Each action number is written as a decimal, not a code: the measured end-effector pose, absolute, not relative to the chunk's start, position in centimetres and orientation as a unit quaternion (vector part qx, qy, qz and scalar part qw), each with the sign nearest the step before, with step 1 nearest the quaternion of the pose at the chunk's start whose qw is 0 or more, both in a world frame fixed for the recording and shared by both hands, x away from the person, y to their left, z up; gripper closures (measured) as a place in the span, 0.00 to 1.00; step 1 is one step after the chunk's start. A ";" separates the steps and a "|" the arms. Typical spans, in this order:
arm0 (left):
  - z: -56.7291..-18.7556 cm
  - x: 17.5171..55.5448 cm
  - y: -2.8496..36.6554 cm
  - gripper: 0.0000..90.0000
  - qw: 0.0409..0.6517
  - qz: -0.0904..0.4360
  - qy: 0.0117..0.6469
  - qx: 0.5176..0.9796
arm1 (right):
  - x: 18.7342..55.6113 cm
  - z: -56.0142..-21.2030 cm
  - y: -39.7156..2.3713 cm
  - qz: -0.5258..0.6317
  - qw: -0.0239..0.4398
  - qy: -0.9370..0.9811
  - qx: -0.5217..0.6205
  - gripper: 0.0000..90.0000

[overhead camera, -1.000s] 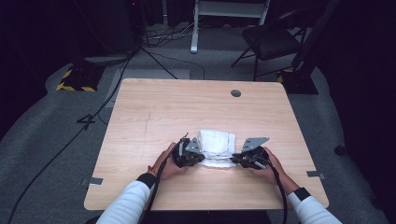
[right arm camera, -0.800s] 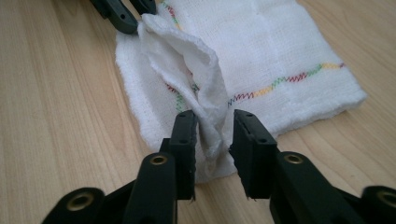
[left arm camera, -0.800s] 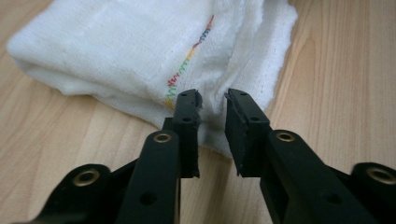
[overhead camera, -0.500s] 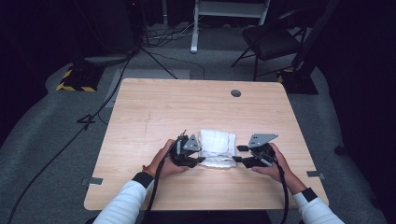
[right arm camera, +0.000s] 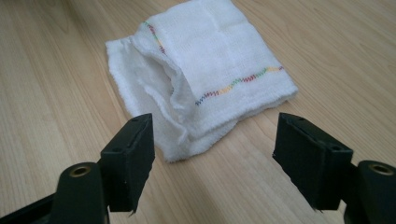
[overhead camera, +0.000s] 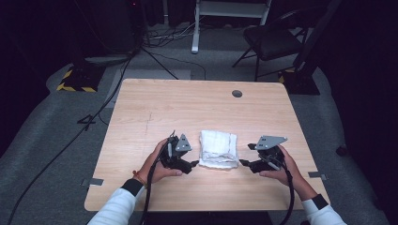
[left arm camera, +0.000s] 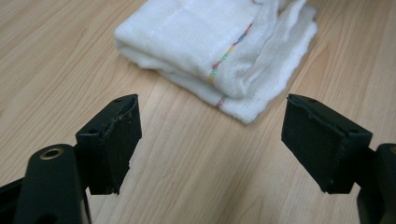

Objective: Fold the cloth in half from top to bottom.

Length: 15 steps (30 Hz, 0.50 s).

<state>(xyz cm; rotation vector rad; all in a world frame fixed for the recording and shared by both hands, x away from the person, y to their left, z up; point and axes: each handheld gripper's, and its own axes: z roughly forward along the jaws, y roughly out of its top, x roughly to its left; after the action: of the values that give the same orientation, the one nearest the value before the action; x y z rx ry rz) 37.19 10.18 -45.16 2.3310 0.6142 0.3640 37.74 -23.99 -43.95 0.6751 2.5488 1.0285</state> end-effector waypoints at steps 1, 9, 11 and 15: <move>-45.2 37.0 10.4 0.22 0.338 0.146 0.233 0.900 | 37.6 -43.9 -24.1 0.357 0.159 0.889 0.238 0.33; -45.1 35.9 11.3 0.22 0.322 0.165 0.232 0.903 | 36.9 -43.8 -25.0 0.346 0.173 0.890 0.243 0.33; -45.1 35.5 11.6 0.22 0.318 0.168 0.233 0.903 | 36.7 -43.8 -25.3 0.345 0.177 0.888 0.247 0.32; -45.1 35.0 12.2 0.22 0.305 0.175 0.235 0.906 | 36.2 -43.8 -26.1 0.340 0.186 0.886 0.253 0.32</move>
<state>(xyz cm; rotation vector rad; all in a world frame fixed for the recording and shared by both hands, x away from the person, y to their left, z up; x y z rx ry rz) 34.96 12.24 -45.11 2.3988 0.6220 0.4630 36.19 -26.13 -43.81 0.7133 2.4973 0.9582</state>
